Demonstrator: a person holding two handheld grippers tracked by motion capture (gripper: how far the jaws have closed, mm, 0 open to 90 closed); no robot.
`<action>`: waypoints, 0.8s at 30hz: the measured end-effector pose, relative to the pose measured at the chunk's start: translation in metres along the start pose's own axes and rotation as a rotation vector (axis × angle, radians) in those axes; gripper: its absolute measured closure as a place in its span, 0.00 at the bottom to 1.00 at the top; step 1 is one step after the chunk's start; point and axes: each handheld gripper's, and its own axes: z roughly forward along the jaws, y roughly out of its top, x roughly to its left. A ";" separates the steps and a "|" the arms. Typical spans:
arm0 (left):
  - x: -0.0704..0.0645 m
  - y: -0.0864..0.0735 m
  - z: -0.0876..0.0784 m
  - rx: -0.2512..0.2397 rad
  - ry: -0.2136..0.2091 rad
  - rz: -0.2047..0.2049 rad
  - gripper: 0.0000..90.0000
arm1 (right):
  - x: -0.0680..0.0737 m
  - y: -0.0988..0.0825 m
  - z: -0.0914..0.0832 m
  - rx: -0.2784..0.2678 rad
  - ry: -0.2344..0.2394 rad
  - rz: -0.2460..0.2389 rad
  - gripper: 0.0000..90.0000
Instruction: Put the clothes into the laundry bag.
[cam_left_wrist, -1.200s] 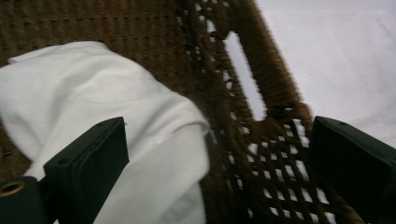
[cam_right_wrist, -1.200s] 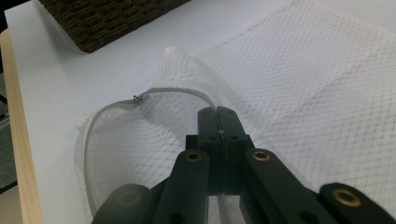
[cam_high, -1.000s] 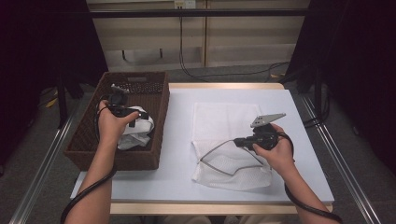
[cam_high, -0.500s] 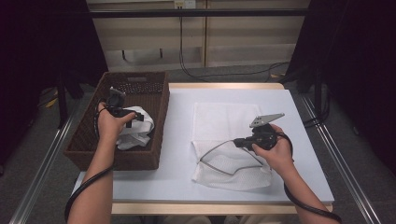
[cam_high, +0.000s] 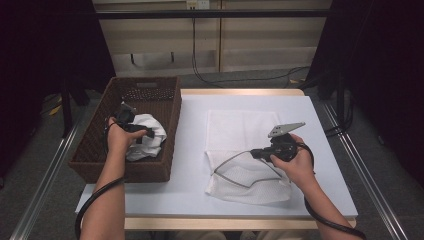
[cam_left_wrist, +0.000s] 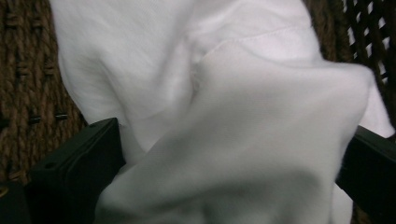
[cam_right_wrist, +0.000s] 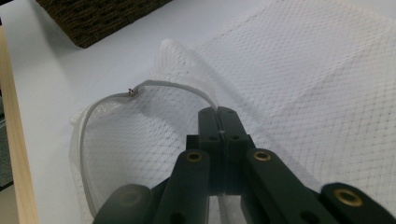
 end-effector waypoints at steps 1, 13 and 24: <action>0.000 0.000 0.001 -0.004 0.009 0.003 0.00 | 0.000 0.000 0.000 0.000 0.003 0.001 1.00; -0.006 -0.004 -0.006 -0.010 0.072 0.047 0.21 | -0.003 -0.005 0.001 -0.001 -0.003 0.020 1.00; -0.016 -0.001 -0.018 0.034 -0.013 -0.006 0.72 | -0.001 -0.002 0.002 0.002 -0.004 0.020 1.00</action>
